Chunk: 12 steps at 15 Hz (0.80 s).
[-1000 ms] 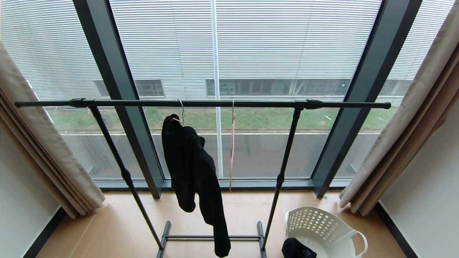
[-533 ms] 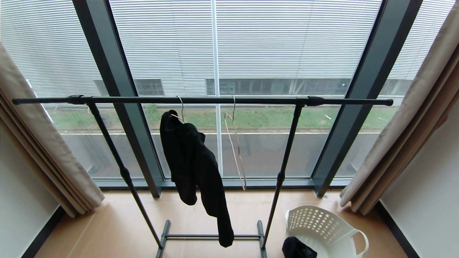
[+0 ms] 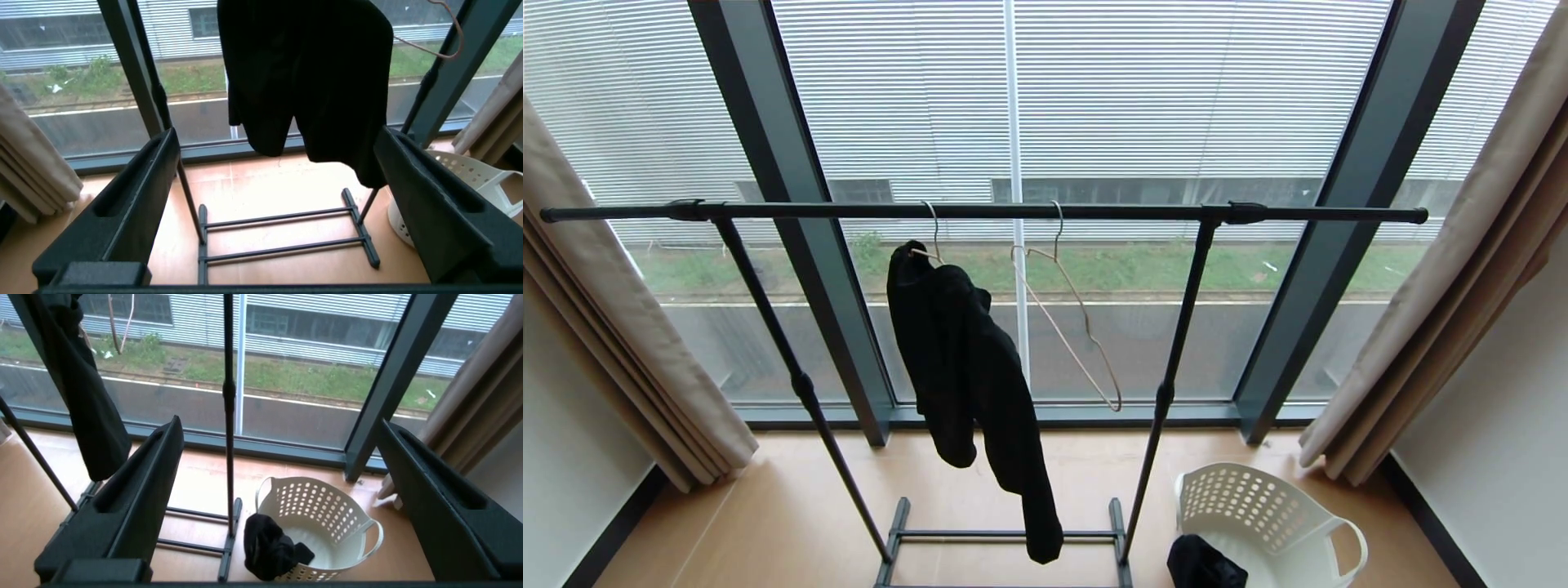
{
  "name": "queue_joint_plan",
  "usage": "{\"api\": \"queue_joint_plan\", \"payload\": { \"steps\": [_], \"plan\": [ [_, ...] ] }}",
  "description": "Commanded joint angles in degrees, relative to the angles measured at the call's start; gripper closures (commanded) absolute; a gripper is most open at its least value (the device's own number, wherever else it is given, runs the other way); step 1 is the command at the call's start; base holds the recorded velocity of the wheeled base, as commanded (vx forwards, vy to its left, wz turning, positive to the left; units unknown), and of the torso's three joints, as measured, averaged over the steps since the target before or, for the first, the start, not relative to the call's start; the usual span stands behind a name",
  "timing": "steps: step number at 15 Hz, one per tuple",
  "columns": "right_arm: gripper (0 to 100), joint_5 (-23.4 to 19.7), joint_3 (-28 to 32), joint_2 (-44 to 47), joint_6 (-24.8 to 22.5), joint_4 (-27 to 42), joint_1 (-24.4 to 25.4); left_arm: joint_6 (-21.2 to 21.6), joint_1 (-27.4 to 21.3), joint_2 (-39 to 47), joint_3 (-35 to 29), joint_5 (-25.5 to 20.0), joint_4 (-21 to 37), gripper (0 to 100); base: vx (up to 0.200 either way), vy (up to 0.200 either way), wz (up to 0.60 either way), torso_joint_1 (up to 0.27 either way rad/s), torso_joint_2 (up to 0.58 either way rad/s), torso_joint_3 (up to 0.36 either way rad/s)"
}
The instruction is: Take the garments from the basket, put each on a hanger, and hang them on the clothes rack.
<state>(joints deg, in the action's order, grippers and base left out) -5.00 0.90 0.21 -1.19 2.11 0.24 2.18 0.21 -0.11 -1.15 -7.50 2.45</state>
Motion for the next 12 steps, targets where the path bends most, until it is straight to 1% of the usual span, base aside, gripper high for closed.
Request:
{"api": "queue_joint_plan", "payload": {
  "steps": [1,12],
  "plan": [
    [0,-0.01,-0.02,-0.03,-0.04,0.0,0.02,0.02,0.06,0.11,0.0,0.03,0.01,0,0.0,0.0,0.0,-0.144,0.34,0.178],
    [0,-0.01,-0.02,-0.03,0.05,0.0,0.02,0.02,0.06,0.11,0.0,0.03,0.01,0,0.0,0.0,0.0,-0.151,0.35,0.188]
  ]
}}
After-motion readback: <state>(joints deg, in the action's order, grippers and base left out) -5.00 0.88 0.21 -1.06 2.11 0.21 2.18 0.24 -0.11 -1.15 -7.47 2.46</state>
